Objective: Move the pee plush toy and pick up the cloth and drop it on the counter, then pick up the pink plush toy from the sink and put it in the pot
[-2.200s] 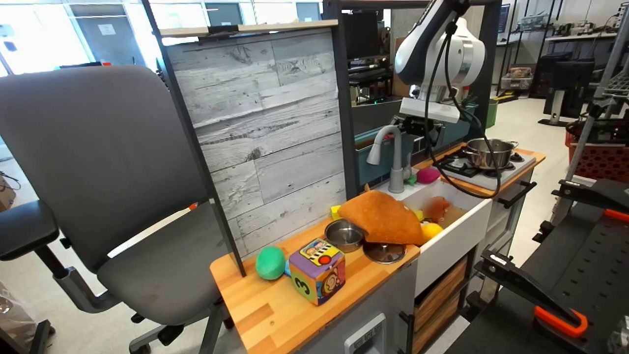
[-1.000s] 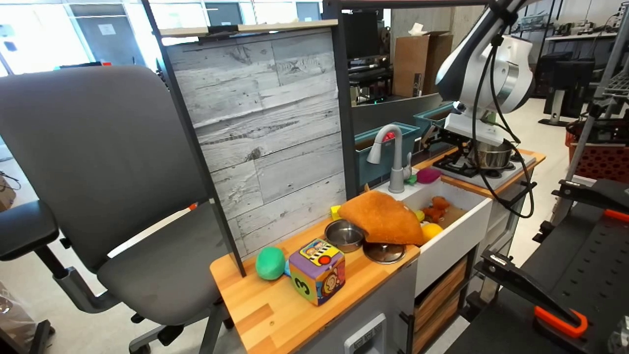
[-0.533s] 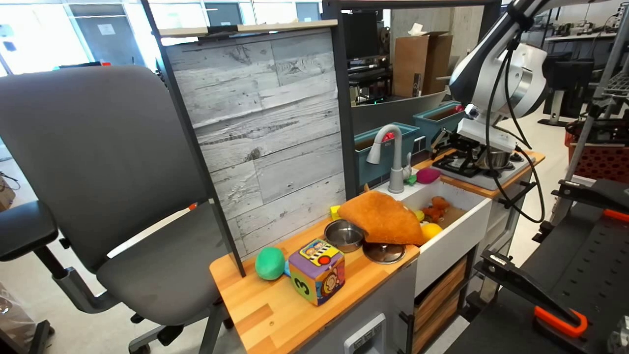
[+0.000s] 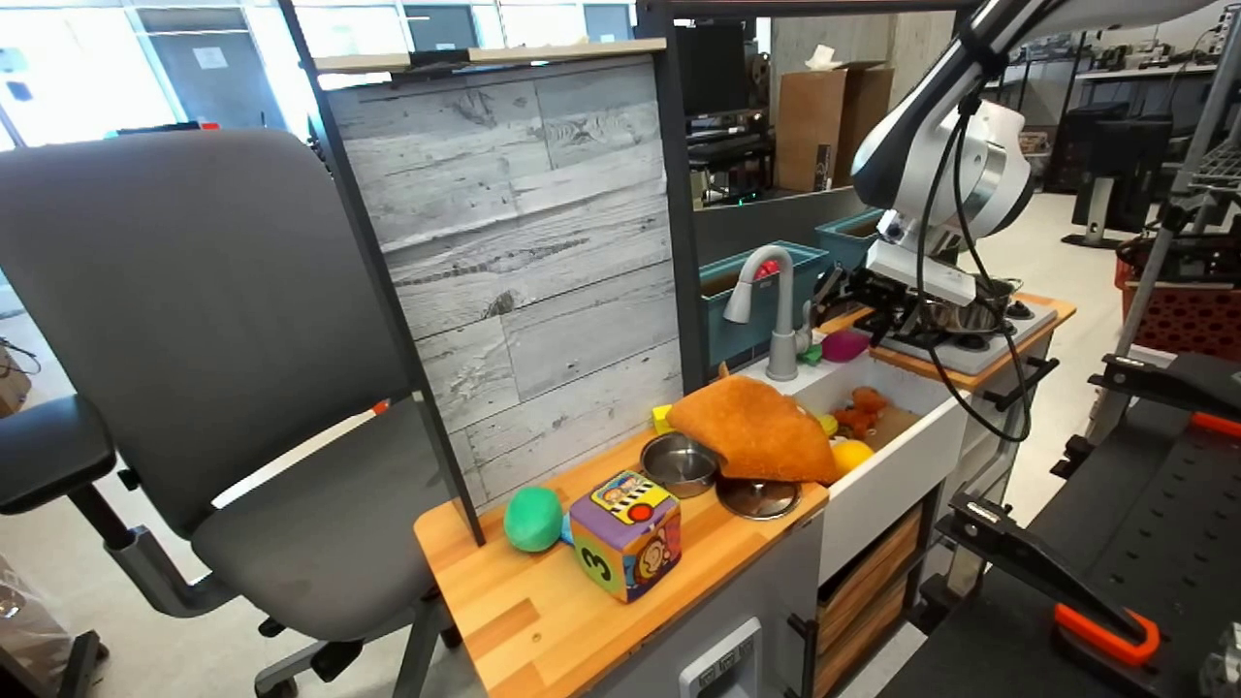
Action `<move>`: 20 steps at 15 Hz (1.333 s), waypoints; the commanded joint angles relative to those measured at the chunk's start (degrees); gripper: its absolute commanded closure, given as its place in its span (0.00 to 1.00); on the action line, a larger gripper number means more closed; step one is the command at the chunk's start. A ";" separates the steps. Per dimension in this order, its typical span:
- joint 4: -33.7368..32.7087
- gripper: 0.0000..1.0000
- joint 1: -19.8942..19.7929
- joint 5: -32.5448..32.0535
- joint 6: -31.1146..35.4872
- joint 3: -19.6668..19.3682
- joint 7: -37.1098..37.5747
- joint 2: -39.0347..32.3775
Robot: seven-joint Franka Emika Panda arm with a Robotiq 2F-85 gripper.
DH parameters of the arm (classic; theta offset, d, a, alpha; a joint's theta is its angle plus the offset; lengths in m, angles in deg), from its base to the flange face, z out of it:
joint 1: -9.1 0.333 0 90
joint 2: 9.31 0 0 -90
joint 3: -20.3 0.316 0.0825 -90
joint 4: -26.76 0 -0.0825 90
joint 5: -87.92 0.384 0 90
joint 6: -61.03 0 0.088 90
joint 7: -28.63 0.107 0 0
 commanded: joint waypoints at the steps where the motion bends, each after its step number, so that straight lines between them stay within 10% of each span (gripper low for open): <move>1: -7.86 0.00 3.13 0.07 -5.57 -3.02 2.33 -3.79; 12: -20.38 0.00 5.56 0.15 -13.86 -8.30 6.48 -10.49; 13: -21.60 0.25 5.84 0.08 -14.66 -8.65 6.92 -11.25; 20: -26.73 0.71 6.92 -0.29 -19.76 -11.09 8.84 -13.88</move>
